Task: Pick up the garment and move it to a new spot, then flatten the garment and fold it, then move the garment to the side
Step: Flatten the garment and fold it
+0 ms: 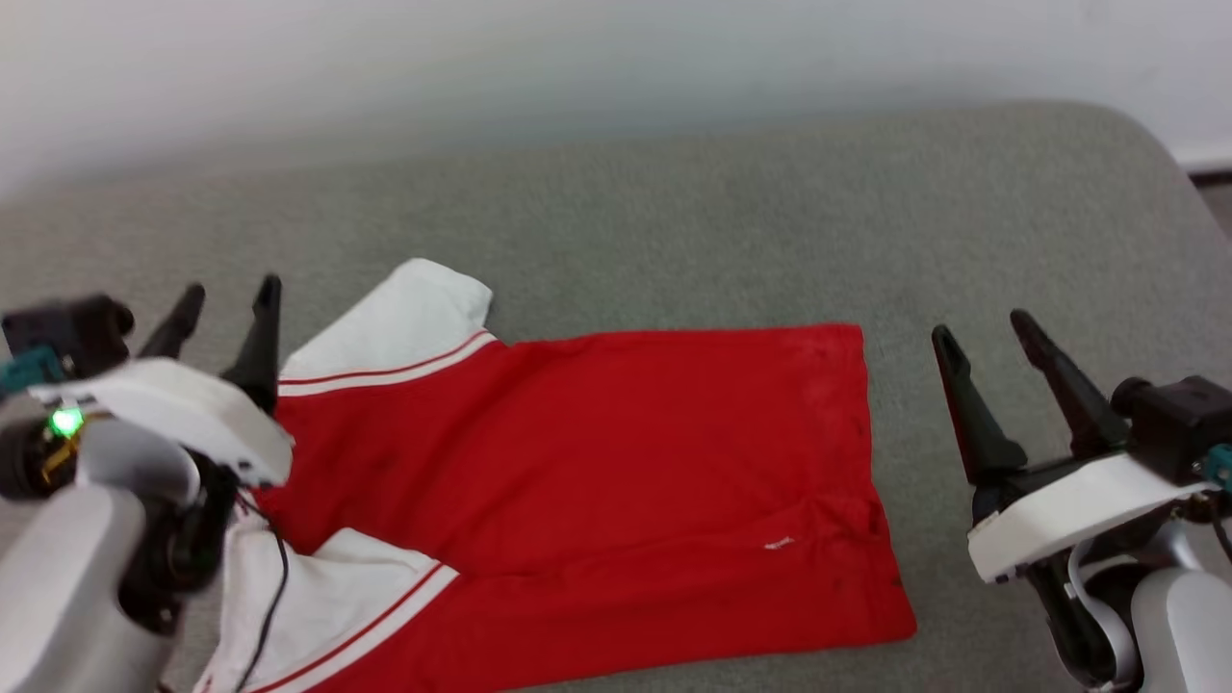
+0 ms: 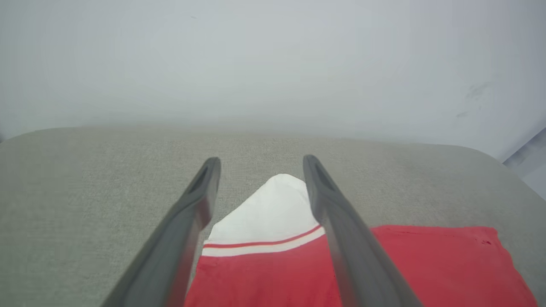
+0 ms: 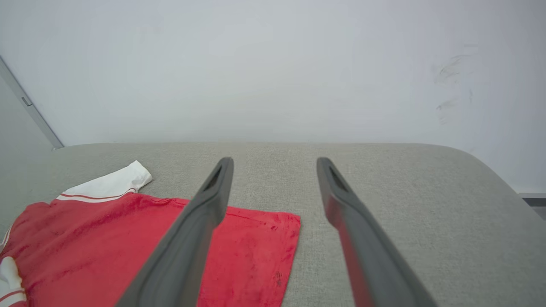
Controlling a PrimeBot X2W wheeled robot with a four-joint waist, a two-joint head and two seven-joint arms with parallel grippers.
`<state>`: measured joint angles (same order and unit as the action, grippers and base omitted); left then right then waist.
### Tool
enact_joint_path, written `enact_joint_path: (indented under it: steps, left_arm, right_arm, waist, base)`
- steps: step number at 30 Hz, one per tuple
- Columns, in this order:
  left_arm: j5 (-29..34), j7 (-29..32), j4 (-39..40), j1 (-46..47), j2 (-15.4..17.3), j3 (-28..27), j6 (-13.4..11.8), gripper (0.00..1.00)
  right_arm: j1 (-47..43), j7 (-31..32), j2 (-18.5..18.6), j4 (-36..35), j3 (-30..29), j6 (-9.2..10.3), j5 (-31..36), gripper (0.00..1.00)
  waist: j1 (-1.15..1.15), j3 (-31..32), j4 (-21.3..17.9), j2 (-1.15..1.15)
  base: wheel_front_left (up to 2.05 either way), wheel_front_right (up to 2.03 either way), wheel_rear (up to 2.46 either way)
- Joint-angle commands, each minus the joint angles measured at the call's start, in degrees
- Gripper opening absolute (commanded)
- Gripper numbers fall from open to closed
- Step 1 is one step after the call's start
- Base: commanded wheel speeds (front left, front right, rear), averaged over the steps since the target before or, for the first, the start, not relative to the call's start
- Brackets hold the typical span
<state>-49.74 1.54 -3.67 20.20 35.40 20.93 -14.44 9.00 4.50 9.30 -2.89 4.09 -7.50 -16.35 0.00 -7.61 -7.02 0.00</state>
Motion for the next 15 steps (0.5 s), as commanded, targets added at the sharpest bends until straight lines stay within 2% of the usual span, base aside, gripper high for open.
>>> enact_joint_path:
  steps: [1, 7, 12, 15]
  left_arm:
    - [0.1, 0.69, -0.69, 2.15, 0.38, -0.03, 0.74, 1.0]
    - [-1.75, 8.34, -5.02, 12.64, 1.81, 1.18, 5.08, 1.0]
    - [-4.75, 18.99, -9.95, 21.32, 3.13, 2.8, 8.68, 1.0]
    - [-6.06, 26.93, -12.92, 25.52, 3.86, 4.54, 9.16, 1.0]
  right_arm:
    - [1.13, -0.82, -0.6, -0.86, -0.1, 0.03, 0.26, 1.0]
    - [3.26, -2.12, -2.16, -2.92, -1.13, 0.03, 1.33, 1.0]
    - [4.66, -2.79, -3.13, -3.08, -1.39, 0.03, 1.1, 1.0]
    - [5.24, -3.17, -3.52, -2.73, -0.93, 0.04, 0.81, 1.0]
  waist:
    - [0.0, -5.17, -2.79, 0.0]
    - [0.0, -11.77, -4.83, 0.0]
    - [0.0, -15.48, -5.77, 0.0]
    - [0.0, -16.97, -6.31, 0.0]
  base:
    - [0.0, 0.0, 0.0]
    - [0.0, 0.0, 0.0]
    - [0.0, 0.0, 0.0]
    - [0.0, 0.0, 0.0]
